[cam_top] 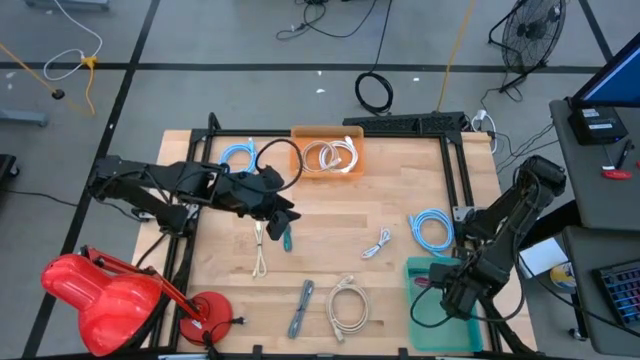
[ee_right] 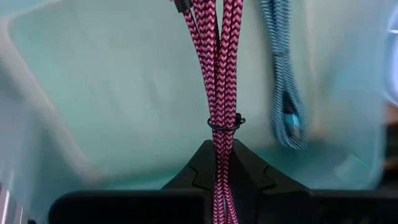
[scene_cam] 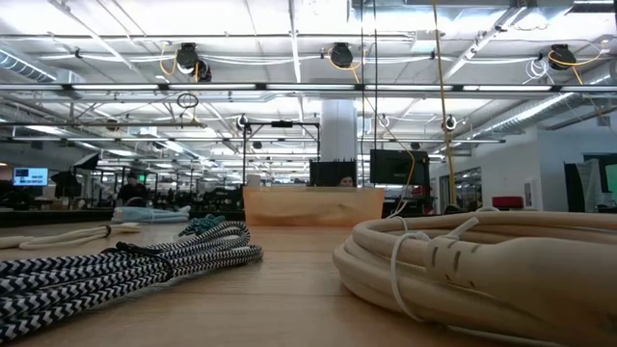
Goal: Pick & Place USB Port
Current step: Put the small pink charger cable into the green bin, then put the large bottom blue charger cable into the orange bin
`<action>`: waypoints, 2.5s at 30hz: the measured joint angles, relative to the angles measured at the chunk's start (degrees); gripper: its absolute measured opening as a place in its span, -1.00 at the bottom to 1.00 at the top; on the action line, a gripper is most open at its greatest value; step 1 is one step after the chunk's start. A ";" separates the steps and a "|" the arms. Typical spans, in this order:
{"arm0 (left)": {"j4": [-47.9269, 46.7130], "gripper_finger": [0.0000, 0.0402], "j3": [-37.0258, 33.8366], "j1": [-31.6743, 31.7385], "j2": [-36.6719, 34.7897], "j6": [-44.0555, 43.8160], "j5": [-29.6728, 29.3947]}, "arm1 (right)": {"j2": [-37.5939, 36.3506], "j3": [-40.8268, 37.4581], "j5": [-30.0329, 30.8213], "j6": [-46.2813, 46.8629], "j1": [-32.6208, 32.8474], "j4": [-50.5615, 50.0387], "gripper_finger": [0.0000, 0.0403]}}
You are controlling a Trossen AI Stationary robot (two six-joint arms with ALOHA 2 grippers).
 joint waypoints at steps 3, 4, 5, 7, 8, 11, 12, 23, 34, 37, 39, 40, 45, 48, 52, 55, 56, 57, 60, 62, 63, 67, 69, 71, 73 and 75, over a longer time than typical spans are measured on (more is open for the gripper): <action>0.01 -0.04 -0.02 0.00 -0.09 0.05 0.07 | -0.02 -2.85 -0.97 0.10 -0.09 3.86 -0.93; -0.01 -0.05 -0.02 0.02 -0.13 0.05 0.04 | -0.05 -3.63 -0.93 0.10 -0.09 4.52 -0.93; -0.03 -0.05 -0.02 0.02 -0.15 0.05 0.02 | -0.07 -4.33 -0.88 0.05 -0.09 5.02 -0.93; -0.05 -0.05 -0.02 0.02 -0.15 -0.03 0.02 | -0.07 -5.45 -0.80 -0.58 -0.11 5.46 -0.93; -0.03 -0.05 -0.02 0.02 -0.15 -0.08 0.02 | -0.07 -5.88 -0.56 -0.89 -0.13 5.53 -0.93; -0.01 -0.05 -0.02 0.00 -0.15 -0.08 0.02 | -0.09 -7.25 -0.16 -2.12 -0.24 6.02 -0.93; -0.02 -0.05 -0.02 0.02 -0.15 -0.10 0.02 | -0.10 -7.82 -0.13 -2.55 -0.26 6.55 -0.93; 0.01 -0.05 -0.02 0.02 -0.15 -0.17 -0.55 | -0.09 -13.40 -0.73 -5.00 -1.67 13.15 -0.93; 0.01 -0.05 -0.02 0.02 -0.15 -0.21 -0.63 | -0.09 -13.42 0.69 -10.51 -5.49 9.47 -0.92; 0.01 -0.05 -0.02 0.02 -0.15 -0.21 -0.65 | -0.09 -13.44 0.74 -11.29 -5.84 9.79 -0.92; 0.01 -0.05 -0.02 0.01 -0.15 -0.21 -0.67 | -0.09 -13.44 0.85 -11.69 -5.84 9.83 -0.92; 0.01 -0.05 -0.02 0.00 -0.15 -0.21 -0.68 | -0.09 -13.44 1.01 -11.89 -5.84 9.82 -0.92; 0.01 -0.05 -0.02 -0.06 -0.15 -0.21 -0.70 | -0.09 -13.46 1.85 -11.92 -5.84 9.86 -0.92; 0.01 -0.05 -0.02 -0.06 -0.15 -0.21 -0.72 | -0.09 -13.46 1.90 -11.92 -5.84 10.00 -0.90; 0.01 -0.05 -0.02 -0.06 -0.15 -0.21 -0.76 | -0.09 -13.46 1.95 -11.89 -5.84 10.34 -0.86; 0.01 -0.05 -0.02 -0.06 -0.15 -0.21 -0.79 | -0.09 -13.46 2.02 -11.78 -5.84 10.45 -0.84; 0.01 -0.05 -0.02 -0.06 -0.15 -0.21 -0.79 | -0.09 -13.46 2.03 -11.72 -5.84 10.44 -0.83; 0.01 -0.05 -0.02 -0.06 -0.15 -0.21 -0.77 | -0.09 -13.46 2.05 -11.59 -5.84 10.44 -0.82; 0.01 -0.05 -0.02 -0.06 -0.15 -0.21 -0.79 | -0.09 -13.46 2.07 -10.84 -5.84 10.44 -0.77; 0.01 -0.05 -0.02 -0.06 -0.15 -0.21 -0.78 | -0.09 -13.46 2.07 -10.08 -5.84 10.44 -0.72; 0.01 -0.05 -0.02 -0.06 -0.15 -0.21 -0.79 | -0.09 -13.46 2.07 -9.96 -5.84 10.48 -0.69; -0.01 -0.05 -0.02 -0.06 -0.15 -0.21 -1.03 | -0.09 -13.46 2.07 -9.19 -5.84 10.68 -0.56; -0.01 -0.05 -0.02 -0.06 -0.15 -0.16 -1.03 | -0.09 -13.46 2.07 -8.52 -5.84 10.66 -0.49; -0.01 -0.05 -0.02 -0.04 -0.15 -0.08 -1.03 | -0.09 -13.46 1.81 -8.40 -5.84 10.82 -0.42; -0.01 -0.05 -0.02 -0.06 -0.15 -0.08 -1.03 | -0.09 -13.46 0.69 -8.16 -5.84 10.95 -0.36; -0.01 -0.05 -0.02 -0.06 -0.15 -0.06 -1.07 | -0.18 -13.46 0.00 -7.69 -5.84 11.12 -0.31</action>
